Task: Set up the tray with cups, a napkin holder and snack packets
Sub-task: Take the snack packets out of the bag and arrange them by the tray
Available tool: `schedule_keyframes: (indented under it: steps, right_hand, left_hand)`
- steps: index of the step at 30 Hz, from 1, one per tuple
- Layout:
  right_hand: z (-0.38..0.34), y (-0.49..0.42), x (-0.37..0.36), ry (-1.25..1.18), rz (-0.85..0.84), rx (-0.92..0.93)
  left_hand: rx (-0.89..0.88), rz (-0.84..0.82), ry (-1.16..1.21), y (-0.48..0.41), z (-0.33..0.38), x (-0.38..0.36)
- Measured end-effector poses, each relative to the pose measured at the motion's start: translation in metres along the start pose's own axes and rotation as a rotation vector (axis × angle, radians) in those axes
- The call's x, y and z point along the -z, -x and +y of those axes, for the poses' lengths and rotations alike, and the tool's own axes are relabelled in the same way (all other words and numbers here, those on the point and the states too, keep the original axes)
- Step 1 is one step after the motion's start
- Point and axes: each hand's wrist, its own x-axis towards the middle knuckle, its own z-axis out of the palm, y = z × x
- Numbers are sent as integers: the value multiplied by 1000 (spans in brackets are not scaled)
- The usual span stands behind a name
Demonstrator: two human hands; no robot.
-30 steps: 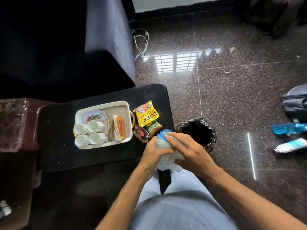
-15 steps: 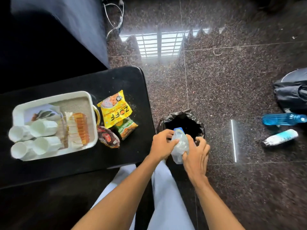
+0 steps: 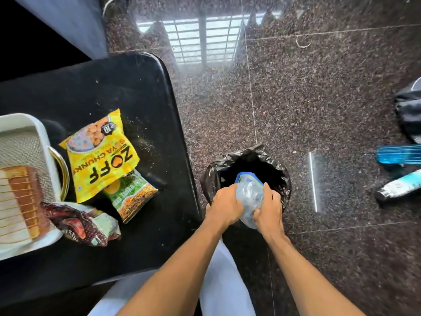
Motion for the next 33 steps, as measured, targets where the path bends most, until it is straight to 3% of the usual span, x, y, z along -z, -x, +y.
schedule_keyframes:
  steps: [9,16,20,24,27,31,33]
  right_hand:
    - [-16,-3,19,-108,7,-69]
    - [-35,4,40,-97,-32,-47]
    - [-70,25,57,-165,15,30]
    - [-130,67,76,-311,85,202]
    - [-177,108,86,-477,82,332]
    - [-225,156,80,-635,-42,378]
    - [-239,172,69,-580,-139,399]
  left_hand:
    - [-6,0,107,17,14,18]
    - [-107,61,173,49,24,30]
    - [-175,123,399,95,21,45]
    - [-233,366,689,164,-5,73]
    - [-248,635,747,219,-40,99]
    - [-125,901,756,254,-91,128]
    - [-87,981,704,256,-110,138]
